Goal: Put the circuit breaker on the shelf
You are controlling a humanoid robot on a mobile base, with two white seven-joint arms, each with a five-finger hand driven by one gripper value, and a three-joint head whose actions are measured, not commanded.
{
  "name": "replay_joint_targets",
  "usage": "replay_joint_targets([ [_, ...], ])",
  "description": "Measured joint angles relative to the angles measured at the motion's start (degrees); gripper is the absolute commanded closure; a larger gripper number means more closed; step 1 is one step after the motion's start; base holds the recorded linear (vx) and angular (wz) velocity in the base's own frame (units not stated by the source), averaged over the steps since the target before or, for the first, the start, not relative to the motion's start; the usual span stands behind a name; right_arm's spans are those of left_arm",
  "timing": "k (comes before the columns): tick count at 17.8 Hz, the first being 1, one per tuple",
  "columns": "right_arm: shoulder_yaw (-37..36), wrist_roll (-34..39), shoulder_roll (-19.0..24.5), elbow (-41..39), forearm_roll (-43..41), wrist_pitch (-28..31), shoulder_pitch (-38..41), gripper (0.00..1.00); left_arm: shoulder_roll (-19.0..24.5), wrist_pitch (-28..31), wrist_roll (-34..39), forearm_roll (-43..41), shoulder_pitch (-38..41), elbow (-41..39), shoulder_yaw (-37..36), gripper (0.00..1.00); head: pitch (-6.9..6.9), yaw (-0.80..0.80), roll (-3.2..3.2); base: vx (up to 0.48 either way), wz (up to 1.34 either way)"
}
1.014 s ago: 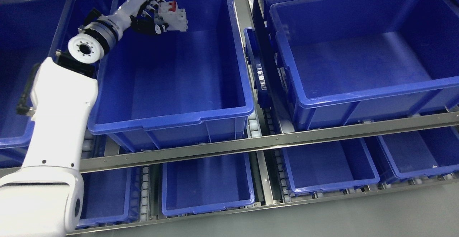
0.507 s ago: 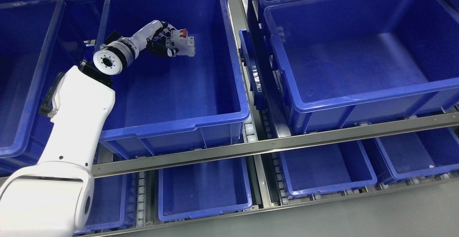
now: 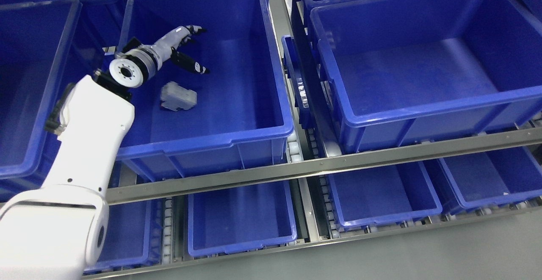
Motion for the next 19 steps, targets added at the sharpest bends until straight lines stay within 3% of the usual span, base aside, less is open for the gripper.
replay_joint_targets([
  [6,0.0,0.0,0.0,0.0,0.0,0.0,0.02,0.0,-2.25,0.1,13.77,5.93,1.77,-9.19,15.6,0.0,0.0,0.0,0.0,-0.231,0.02],
  [9,0.0,0.0,0.0,0.0,0.0,-0.01,0.03,0.0,-3.72,5.81,15.11,9.92,8.33,-19.1,21.43,0.0,0.0,0.0,0.0,-0.268,-0.19],
  [13,0.0,0.0,0.0,0.0,0.0,-0.01,0.03,0.0,-5.05,12.33,15.63,15.34,19.03,-33.72,23.95,0.0,0.0,0.0,0.0,-0.262,-0.2],
  [19,0.0,0.0,0.0,0.0,0.0,0.01,0.01,0.0,-6.25,13.61,15.85,18.48,30.34,-49.74,24.95,0.0,-0.01,0.0,0.0,-0.187,-0.22],
])
